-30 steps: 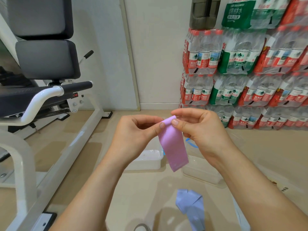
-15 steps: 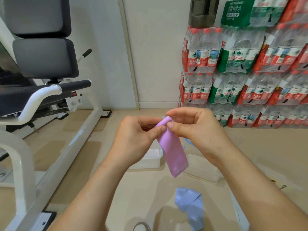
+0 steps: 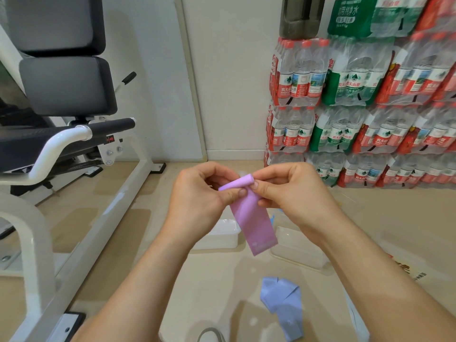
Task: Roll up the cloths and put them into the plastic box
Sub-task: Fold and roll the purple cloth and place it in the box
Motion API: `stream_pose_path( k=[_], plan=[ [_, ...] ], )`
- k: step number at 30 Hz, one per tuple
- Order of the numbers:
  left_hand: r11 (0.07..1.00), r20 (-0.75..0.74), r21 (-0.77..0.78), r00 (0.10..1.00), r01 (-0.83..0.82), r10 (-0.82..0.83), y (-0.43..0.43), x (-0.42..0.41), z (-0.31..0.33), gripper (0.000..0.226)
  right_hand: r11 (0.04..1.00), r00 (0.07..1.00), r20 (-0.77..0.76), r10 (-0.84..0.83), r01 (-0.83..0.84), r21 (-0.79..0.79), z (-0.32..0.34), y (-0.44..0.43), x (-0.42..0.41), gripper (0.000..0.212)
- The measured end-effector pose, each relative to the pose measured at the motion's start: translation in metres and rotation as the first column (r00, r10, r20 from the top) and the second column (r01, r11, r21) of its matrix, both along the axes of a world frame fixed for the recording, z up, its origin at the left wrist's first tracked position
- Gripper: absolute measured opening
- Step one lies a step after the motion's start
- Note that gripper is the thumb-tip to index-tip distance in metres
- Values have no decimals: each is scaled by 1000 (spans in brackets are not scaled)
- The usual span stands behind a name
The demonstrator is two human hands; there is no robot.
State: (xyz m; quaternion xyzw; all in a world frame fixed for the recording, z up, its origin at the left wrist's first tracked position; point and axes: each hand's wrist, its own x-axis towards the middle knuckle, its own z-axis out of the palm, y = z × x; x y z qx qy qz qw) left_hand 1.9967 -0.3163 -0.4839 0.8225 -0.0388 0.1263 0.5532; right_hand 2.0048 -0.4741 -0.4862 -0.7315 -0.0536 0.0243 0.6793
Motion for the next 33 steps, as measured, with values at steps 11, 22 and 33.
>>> stream_pose_path(
  k=[11,22,33],
  plan=[
    [999,-29,-52,999,-16,14,2,0,2,23,995,995,9,97,-97,26,3,-2,-3,12],
    [965,-109,-201,975,168,-193,3,-3,5,13,998,1000,-1,-2,2,68,3,-3,-1,11],
    [966,-90,-255,993,53,-78,5,-1,5,15,1000,998,62,-8,8,2,3,1,-3,17]
  ],
)
